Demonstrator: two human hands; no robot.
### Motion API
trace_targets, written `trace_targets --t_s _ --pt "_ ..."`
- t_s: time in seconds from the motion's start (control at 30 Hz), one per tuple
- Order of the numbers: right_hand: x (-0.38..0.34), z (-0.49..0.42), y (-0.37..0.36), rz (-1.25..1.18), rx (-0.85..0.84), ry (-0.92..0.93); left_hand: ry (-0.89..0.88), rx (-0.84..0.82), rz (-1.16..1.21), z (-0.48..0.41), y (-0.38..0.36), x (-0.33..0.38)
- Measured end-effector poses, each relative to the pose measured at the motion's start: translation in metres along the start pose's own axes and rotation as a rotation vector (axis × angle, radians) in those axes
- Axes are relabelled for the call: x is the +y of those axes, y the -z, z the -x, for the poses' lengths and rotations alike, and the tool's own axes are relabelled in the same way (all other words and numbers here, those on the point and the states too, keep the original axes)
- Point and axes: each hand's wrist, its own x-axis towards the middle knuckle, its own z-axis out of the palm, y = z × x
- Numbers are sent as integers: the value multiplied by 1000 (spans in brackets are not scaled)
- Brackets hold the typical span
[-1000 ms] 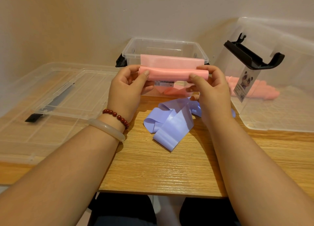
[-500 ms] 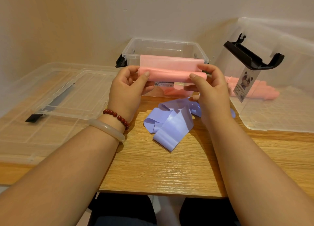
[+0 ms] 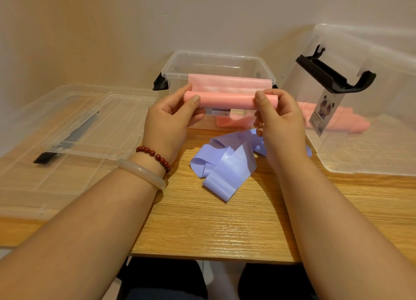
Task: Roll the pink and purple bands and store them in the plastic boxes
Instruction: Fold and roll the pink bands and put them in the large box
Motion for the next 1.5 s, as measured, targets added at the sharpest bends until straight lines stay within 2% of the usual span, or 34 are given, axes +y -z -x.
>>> trace_targets --t_s 0.23,0.47,0.7,0.8,0.93,1.33,1.5 --pt "0 2 -2 -1 -134 -18 -14 6 -45 0 1 -3" --pt "-1 3 0 -58 -54 -13 -10 85 10 -1 -1 -4" --pt "1 -1 -1 28 41 18 10 -23 14 1 0 0" --pt "0 1 -1 26 14 1 -5 -13 5 1 0 0" --pt "-4 2 1 -129 -82 -78 1 21 3 -1 0 -1" --pt "-4 2 -1 -132 -13 -61 -15 2 22 0 0 1" --pt "-6 2 -1 -171 -67 -120 1 49 43 -1 -1 1"
